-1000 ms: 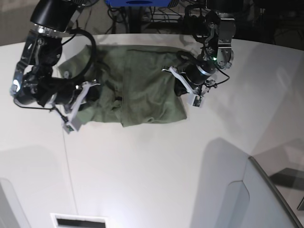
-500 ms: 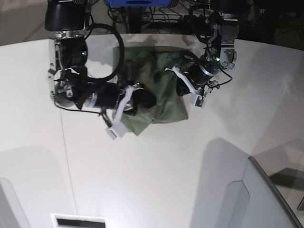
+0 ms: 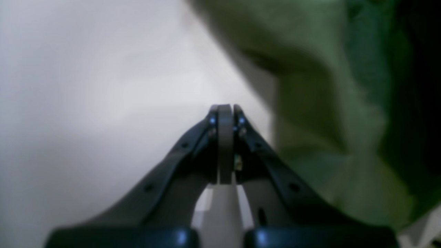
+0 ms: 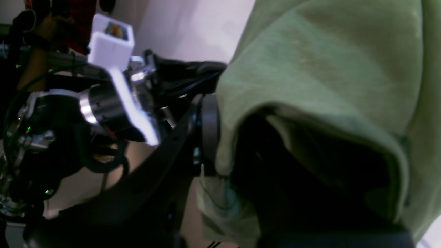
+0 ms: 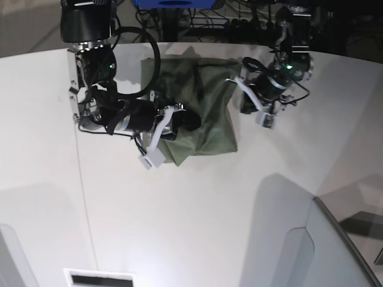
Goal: Layout the t-shirt on the table in an organized manner, then fold the t-shirt properly
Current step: 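Withdraw the left gripper and press the folded bundle with the right gripper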
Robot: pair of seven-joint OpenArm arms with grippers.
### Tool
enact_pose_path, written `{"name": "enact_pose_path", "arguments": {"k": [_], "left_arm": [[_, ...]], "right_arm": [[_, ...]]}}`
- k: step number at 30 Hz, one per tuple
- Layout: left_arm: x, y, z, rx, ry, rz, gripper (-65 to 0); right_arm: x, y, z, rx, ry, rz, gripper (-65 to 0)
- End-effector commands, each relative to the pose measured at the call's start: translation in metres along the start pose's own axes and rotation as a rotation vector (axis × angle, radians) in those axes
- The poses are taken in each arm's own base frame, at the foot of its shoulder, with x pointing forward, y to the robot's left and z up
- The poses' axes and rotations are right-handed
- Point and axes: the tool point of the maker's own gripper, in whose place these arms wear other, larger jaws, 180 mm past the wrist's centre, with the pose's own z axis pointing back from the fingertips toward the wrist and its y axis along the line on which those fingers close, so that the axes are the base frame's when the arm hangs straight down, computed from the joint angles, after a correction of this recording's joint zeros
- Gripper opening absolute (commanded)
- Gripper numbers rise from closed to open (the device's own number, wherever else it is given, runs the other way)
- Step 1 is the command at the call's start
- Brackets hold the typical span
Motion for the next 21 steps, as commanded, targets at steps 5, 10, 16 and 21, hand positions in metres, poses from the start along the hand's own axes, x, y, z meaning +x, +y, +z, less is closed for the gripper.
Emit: {"name": "enact_pose_path", "arguments": {"k": [5, 10, 16, 21], "left_arm": [[0.024, 0.061, 0.034, 0.158, -0.099, 0.016, -65.0], [0.006, 0.111, 0.097, 0.332, -0.104, 0.031, -65.0], [-0.046, 0.151, 0.16, 0.502, -0.006, 0.07, -65.0], [-0.072, 0.188, 0.195, 0.63, 0.02, 0.146, -65.0]], "right_arm": [[0.01, 0.0, -0.007, 0.033, -0.046, -0.031, -64.5], [0.001, -0.007, -0.016, 0.04, -0.029, -0.085, -64.7], [0.006, -0.006, -0.016, 0.042, -0.036, -0.078, -64.8], [0.004, 0.0, -0.021, 0.058, -0.02, -0.067, -64.8]]}}
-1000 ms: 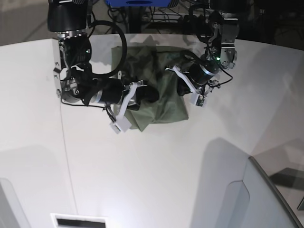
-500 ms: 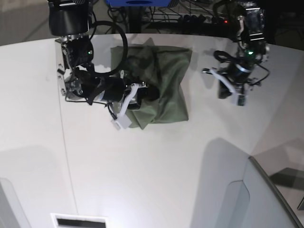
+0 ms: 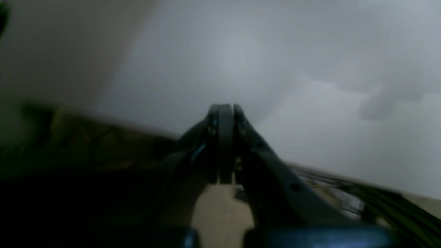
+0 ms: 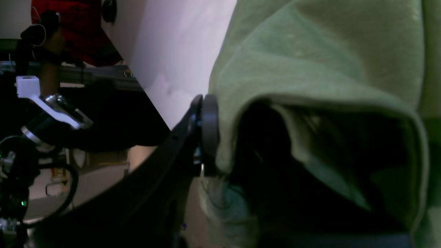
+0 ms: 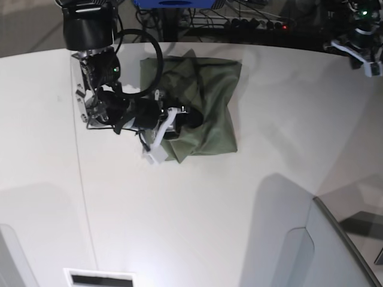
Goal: Layout the t-shirt on the table in an organized manner, then fold the t-shirt properly
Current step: 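Withdraw the left gripper and press the folded bundle with the right gripper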
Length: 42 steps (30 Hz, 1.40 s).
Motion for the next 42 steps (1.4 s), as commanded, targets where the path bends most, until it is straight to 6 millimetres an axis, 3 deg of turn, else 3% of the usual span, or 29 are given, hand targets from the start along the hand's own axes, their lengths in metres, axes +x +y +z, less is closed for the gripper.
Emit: {"name": "enact_pose_path", "arguments": {"k": [1, 5, 15, 21, 24, 27, 35, 38, 42], "left_arm": [[0.012, 0.007, 0.003, 0.01, -0.045, -0.005, -65.0], [0.014, 0.006, 0.003, 0.009, -0.05, -0.006, -65.0], [0.01, 0.003, 0.003, 0.004, -0.042, 0.006, -65.0], [0.009, 0.003, 0.003, 0.004, -0.04, 0.006, -65.0], [0.009, 0.003, 0.003, 0.004, -0.04, 0.006, -65.0], [0.01, 0.003, 0.002, 0.005, -0.042, 0.003, -65.0], [0.01, 0.004, 0.002, 0.006, -0.04, 0.0, -65.0], [0.01, 0.005, 0.002, 0.008, -0.039, -0.004, -65.0], [0.01, 0.005, 0.002, 0.008, -0.039, -0.004, -65.0]], "right_arm": [[0.015, 0.013, -0.002, 0.041, -0.039, 0.024, -64.8], [0.016, 0.025, -0.01, 0.096, -0.062, -0.003, -64.8], [0.01, 0.021, -0.018, 0.104, -0.048, -0.034, -63.2], [0.009, 0.022, -0.019, 0.108, -0.043, -0.034, -37.8], [0.009, 0.023, -0.019, 0.111, -0.043, -0.035, -30.5], [0.011, 0.03, -0.023, 0.123, -0.039, -0.021, -30.0], [0.01, 0.085, -0.049, 0.274, 0.058, 0.069, -30.0], [0.02, 0.099, -0.048, 0.302, 0.068, 0.127, -30.0], [0.032, 0.104, -0.03, 0.288, 0.074, 0.237, -30.2]]}}
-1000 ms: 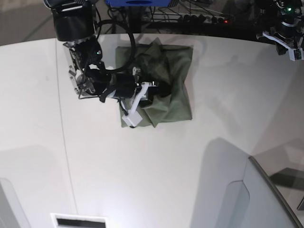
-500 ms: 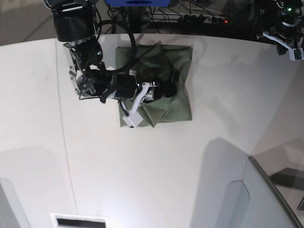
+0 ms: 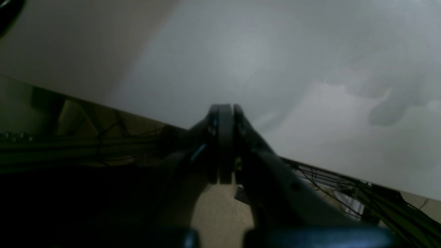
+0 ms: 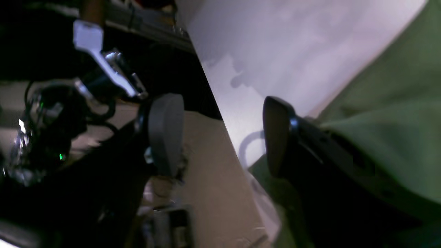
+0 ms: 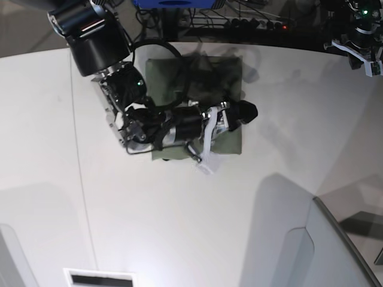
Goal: Layout the t-shirt on the table in an organized manner, then fold the t-shirt properly
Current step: 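Withdraw the left gripper and press the folded bundle with the right gripper, then tuck and flatten the bundle's loose edges with the right gripper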
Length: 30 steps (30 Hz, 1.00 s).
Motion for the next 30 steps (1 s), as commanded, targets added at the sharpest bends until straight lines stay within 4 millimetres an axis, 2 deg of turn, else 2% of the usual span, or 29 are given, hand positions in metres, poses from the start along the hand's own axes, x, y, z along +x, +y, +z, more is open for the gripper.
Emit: {"name": "enact_pose_path", "arguments": {"k": [1, 2, 3, 5, 6, 7, 8, 9, 11, 18, 30], "left_arm": [[0.01, 0.007, 0.002, 0.015, -0.032, -0.012, -65.0], [0.01, 0.009, 0.003, 0.017, -0.033, -0.009, -65.0], [0.009, 0.009, 0.003, 0.019, -0.031, -0.01, -65.0], [0.009, 0.009, 0.003, 0.019, -0.031, -0.01, -65.0], [0.009, 0.01, 0.003, 0.021, -0.031, -0.009, -65.0], [0.009, 0.01, 0.002, 0.021, -0.033, -0.009, -65.0], [0.013, 0.008, 0.001, 0.017, -0.041, -0.006, -65.0], [0.017, 0.008, -0.001, 0.02, -0.049, -0.005, -65.0], [0.017, 0.007, -0.004, 0.019, -0.049, 0.005, -65.0], [0.017, 0.003, -0.007, 0.012, -0.05, 0.016, -65.0], [0.016, 0.005, -0.006, 0.017, -0.048, 0.014, -65.0]], "right_arm": [[0.023, 0.01, 0.011, 0.018, -0.062, 0.058, -30.3], [0.021, 0.004, 0.021, -0.013, -0.066, 0.055, -30.9], [0.025, -0.005, 0.035, -0.06, -0.1, 0.022, -34.5], [0.02, -0.024, 0.055, -0.142, -0.142, -0.074, -48.0], [0.018, -0.033, 0.066, -0.18, -0.163, -0.115, -57.9], [0.017, -0.039, 0.074, -0.203, -0.18, -0.138, -65.0], [0.015, -0.044, 0.081, -0.217, -0.188, -0.148, -65.0], [0.012, -0.047, 0.083, -0.227, -0.188, -0.156, -62.0], [0.009, -0.053, 0.086, -0.239, -0.194, -0.178, -63.5], [-0.019, -0.086, 0.078, -0.266, -0.142, -0.316, -64.5], [-0.023, -0.099, 0.075, -0.281, -0.153, -0.362, -64.5]]}}
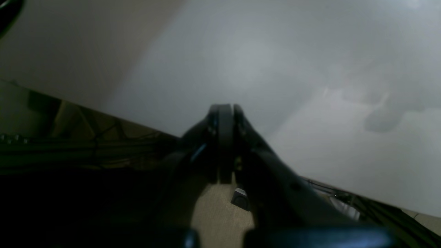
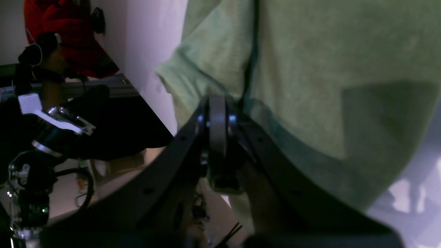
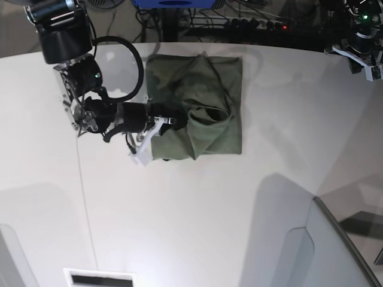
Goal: Layout the t-shirt on the table in an organized manner, then fold the t-shirt properly
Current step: 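Tuck and flatten the bundle's loose edges with the right gripper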
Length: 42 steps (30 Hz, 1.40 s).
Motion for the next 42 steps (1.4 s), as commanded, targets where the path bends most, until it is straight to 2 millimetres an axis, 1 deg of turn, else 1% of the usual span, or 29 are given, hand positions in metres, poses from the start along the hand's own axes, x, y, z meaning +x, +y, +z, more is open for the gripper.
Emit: {"name": "enact_pose_path", "arguments": {"k": [1, 3, 6, 7, 8, 12, 16, 18, 21, 24, 27, 29, 30, 33, 34, 35, 36, 37, 40, 42], "left_arm": [[0.011, 0.007, 0.002, 0.013, -0.037, -0.012, -65.0], [0.01, 0.007, 0.003, 0.015, -0.035, -0.012, -65.0], [0.01, 0.008, 0.003, 0.017, -0.036, -0.013, -65.0], [0.01, 0.008, 0.003, 0.017, -0.036, -0.013, -65.0], [0.01, 0.008, 0.003, 0.017, -0.036, -0.013, -65.0], [0.01, 0.008, 0.003, 0.017, -0.036, -0.013, -65.0], [0.01, 0.008, 0.003, 0.017, -0.035, -0.013, -65.0], [0.01, 0.008, 0.003, 0.017, -0.035, -0.013, -65.0], [0.01, 0.008, 0.003, 0.017, -0.035, -0.013, -65.0], [0.01, 0.008, 0.003, 0.017, -0.035, -0.013, -65.0], [0.008, 0.009, 0.004, 0.017, -0.03, -0.015, -65.0], [0.006, 0.009, 0.004, 0.017, -0.026, -0.017, -65.0], [0.007, 0.009, 0.004, 0.017, -0.028, -0.017, -65.0], [0.007, 0.009, 0.004, 0.017, -0.028, -0.017, -65.0], [0.007, 0.009, 0.004, 0.017, -0.028, -0.017, -65.0], [0.007, 0.009, 0.004, 0.017, -0.028, -0.017, -65.0], [0.007, 0.009, 0.004, 0.017, -0.028, -0.017, -65.0], [0.007, 0.01, 0.004, 0.019, -0.028, -0.016, -65.0], [0.006, 0.01, 0.004, 0.019, -0.025, -0.017, -65.0], [0.003, 0.011, 0.006, 0.019, -0.018, -0.02, -65.0]], "right_arm": [[0.015, 0.008, 0.0, 0.028, -0.034, 0.008, -64.5], [0.012, 0.008, -0.004, 0.031, -0.025, -0.007, -64.5], [0.015, 0.01, -0.008, 0.034, -0.023, -0.013, -64.5], [0.013, 0.009, -0.01, 0.036, -0.017, -0.022, -64.5], [0.015, 0.014, -0.013, 0.047, -0.019, -0.022, -64.5], [0.027, 0.021, -0.019, 0.059, -0.022, -0.017, -64.5], [0.037, 0.041, -0.027, 0.098, -0.033, -0.003, -64.5], [0.037, 0.048, -0.037, 0.115, -0.02, -0.021, -64.5], [0.036, 0.052, -0.053, 0.126, 0.013, -0.066, -64.5], [0.054, 0.058, -0.06, 0.128, -0.027, -0.063, -64.5], [0.071, 0.075, -0.067, 0.135, -0.049, 0.005, -64.5], [0.083, 0.09, -0.069, 0.162, -0.071, 0.034, -64.5], [0.085, 0.096, -0.069, 0.175, -0.071, 0.044, -64.5], [0.089, 0.109, -0.068, 0.204, -0.057, 0.071, -64.7], [0.09, 0.107, -0.062, 0.197, -0.044, 0.09, -64.7], [0.09, 0.102, -0.055, 0.185, -0.033, 0.109, -64.8], [0.085, 0.098, -0.05, 0.176, -0.016, 0.129, -64.8], [0.076, 0.089, -0.043, 0.163, 0.001, 0.139, -64.8], [0.063, 0.062, -0.012, 0.082, -0.025, 0.132, -64.7], [0.052, 0.05, 0.001, 0.032, -0.033, 0.097, -64.5]]}}
